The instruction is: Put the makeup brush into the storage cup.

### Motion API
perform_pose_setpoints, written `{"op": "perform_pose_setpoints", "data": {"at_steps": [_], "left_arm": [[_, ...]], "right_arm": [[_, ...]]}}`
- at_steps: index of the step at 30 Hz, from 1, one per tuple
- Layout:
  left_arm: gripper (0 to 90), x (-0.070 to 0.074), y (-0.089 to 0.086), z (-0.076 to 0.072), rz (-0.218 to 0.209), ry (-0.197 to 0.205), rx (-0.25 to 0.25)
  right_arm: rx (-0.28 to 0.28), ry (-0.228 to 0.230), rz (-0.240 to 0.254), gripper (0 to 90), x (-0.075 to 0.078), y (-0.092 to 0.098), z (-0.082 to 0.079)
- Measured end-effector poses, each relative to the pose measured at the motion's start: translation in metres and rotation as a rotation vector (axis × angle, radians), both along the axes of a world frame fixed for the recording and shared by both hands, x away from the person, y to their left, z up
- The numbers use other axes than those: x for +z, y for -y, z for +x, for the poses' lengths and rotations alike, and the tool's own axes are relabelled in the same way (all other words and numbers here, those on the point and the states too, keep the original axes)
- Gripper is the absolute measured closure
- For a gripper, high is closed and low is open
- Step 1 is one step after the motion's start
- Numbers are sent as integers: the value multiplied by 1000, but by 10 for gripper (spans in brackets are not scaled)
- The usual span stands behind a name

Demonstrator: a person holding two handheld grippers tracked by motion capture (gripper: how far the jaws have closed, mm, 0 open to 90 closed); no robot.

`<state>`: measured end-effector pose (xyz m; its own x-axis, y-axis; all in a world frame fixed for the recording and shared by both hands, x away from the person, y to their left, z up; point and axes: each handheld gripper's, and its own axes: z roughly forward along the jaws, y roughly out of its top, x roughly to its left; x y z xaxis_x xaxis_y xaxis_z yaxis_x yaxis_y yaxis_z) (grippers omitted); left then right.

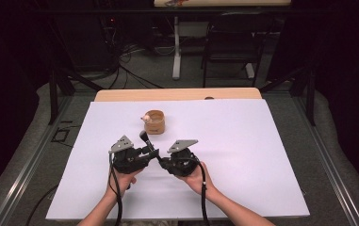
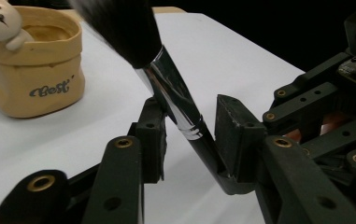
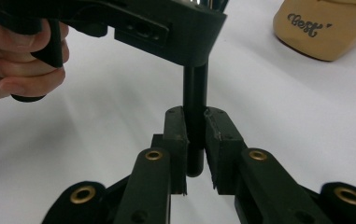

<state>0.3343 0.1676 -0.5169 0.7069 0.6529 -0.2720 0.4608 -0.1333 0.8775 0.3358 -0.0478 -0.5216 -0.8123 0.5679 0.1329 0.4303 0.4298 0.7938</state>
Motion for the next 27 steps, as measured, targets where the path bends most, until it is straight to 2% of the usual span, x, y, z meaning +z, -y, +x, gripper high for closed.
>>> {"op": "perform_pose_setpoints", "data": {"at_steps": [3, 5, 10, 12, 14, 15, 17, 19, 23, 25, 27], "left_arm": [[692, 0, 1, -1, -3, 1, -16], [715, 0, 1, -1, -24, 1, -27], [754, 0, 2, -3, -23, 15, -57], [774, 1, 4, -4, -12, 27, -66], [778, 3, 6, -7, 22, 53, -62], [780, 4, 8, -8, 44, 66, -57], [780, 6, 8, -10, 59, 80, -63], [780, 6, 9, -11, 74, 88, -65], [780, 6, 9, -12, 85, 90, -66], [780, 6, 8, -12, 87, 94, -67], [780, 7, 8, -12, 100, 103, -64]], "right_arm": [[2, -1, 0, 791, -1, 0, 1], [4, -1, 3, 791, -2, -1, 1], [5, 2, 5, 790, -3, -2, 1], [8, 3, 3, 788, -4, -3, 1], [8, 3, 1, 780, -4, -2, 1], [4, 7, 6, 756, -4, -2, 1], [-6, 5, 28, 687, -3, 1, 2], [-6, 2, 18, 615, -3, 4, 2], [9, -1, 23, 462, -4, 10, 2], [16, 16, 23, 368, -3, 12, 1], [27, 26, 33, 313, -2, 15, 0]]}}
